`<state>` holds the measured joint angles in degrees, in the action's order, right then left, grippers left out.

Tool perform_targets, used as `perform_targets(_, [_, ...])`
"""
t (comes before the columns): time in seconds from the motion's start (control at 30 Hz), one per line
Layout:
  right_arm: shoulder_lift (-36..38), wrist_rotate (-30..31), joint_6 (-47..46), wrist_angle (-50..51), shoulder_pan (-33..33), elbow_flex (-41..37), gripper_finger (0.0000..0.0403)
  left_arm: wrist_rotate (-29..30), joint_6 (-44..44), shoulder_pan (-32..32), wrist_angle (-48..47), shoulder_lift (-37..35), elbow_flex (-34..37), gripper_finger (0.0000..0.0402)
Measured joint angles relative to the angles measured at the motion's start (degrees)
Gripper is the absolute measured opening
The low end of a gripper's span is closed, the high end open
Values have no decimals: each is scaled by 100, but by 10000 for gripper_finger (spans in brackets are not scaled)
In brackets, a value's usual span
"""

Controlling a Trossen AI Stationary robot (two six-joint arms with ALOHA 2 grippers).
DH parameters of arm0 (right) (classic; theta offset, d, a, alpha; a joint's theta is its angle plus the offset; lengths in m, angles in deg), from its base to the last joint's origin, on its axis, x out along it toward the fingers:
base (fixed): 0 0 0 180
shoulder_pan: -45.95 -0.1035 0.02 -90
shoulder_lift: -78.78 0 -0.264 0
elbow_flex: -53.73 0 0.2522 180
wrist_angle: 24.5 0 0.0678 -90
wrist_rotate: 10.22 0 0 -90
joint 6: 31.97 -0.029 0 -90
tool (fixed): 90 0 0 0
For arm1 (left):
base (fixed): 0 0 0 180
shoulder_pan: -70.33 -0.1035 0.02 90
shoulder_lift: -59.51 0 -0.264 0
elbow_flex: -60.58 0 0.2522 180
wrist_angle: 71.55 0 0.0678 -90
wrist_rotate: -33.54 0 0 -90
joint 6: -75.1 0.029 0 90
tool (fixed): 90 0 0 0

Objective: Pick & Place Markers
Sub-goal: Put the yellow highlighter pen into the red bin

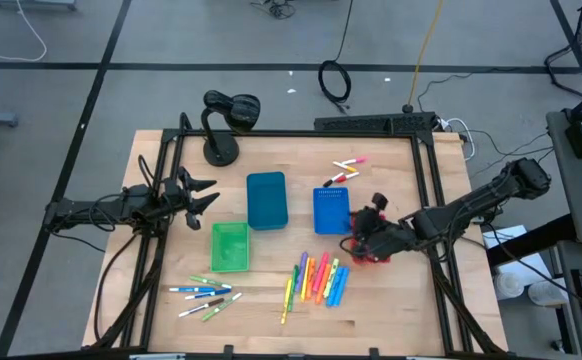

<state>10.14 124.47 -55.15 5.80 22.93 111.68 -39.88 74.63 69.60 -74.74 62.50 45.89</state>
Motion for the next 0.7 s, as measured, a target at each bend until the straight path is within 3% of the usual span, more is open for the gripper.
perform_targets(0.2, [-1, 1336, 1628, -1218, 365, 0, 103, 0, 2, 0, 0, 1, 0, 184])
perform_targets(0.4, [1, 1472, 2733, -1981, 1195, 0, 107, 0, 2, 1, 0, -1, 0, 184])
perform_targets(0.5, [140, 850, 3047, -2012, 1832, 2, 111, 0, 1, 1, 0, 0, 0, 184])
perform_targets(0.7, [237, -1066, 3145, -1512, 3663, 229, 130, 0, 0, 1, 0, 1, 0, 184])
